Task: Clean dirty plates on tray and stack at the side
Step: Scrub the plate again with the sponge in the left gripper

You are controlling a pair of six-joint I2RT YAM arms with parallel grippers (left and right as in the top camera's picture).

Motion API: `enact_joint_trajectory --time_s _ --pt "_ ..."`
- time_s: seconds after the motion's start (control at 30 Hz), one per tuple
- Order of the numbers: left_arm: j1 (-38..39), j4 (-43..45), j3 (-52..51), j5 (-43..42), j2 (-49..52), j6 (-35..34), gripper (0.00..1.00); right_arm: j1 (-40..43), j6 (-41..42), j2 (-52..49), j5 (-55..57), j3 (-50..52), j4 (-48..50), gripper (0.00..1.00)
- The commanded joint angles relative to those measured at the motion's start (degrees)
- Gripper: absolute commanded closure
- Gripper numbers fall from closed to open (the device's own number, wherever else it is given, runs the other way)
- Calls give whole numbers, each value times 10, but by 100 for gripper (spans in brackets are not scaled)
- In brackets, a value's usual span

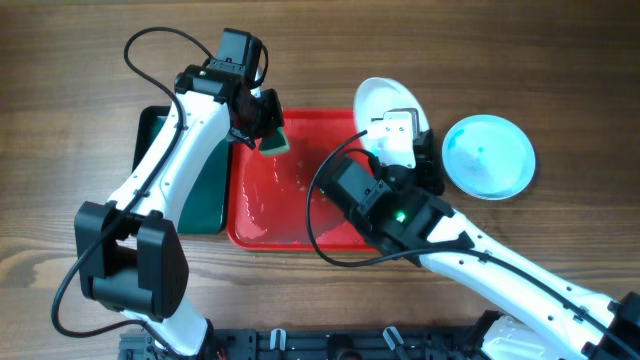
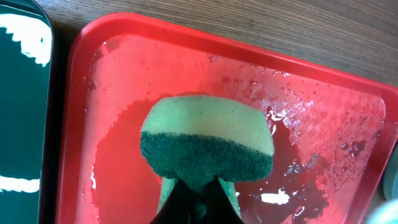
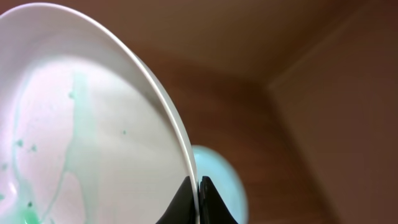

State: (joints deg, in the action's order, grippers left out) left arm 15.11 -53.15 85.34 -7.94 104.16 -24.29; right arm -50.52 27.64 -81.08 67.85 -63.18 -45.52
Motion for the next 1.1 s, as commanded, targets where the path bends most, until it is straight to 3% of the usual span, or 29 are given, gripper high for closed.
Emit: enact_joint_trajectory --time_s 0.0,0.1,0.43,0.53,0.73,0.9,1.07 --pt "2 2 -4 3 7 -6 96 37 118 -8 -260 0 5 96" --pt "2 3 -4 3 7 -6 96 74 179 -33 -350 9 22 96" --pt "2 4 -4 3 7 -5 96 163 166 -204 -571 29 140 95" --pt "2 5 -4 3 7 -5 96 198 149 -212 -631 29 158 76" --pt "5 1 -6 3 7 1 96 236 98 -224 -750 29 191 69" --pt "34 22 -49 3 7 0 96 237 99 -266 -786 29 198 72" --pt "68 78 -110 22 8 -2 96 246 100 -271 -795 29 198 96"
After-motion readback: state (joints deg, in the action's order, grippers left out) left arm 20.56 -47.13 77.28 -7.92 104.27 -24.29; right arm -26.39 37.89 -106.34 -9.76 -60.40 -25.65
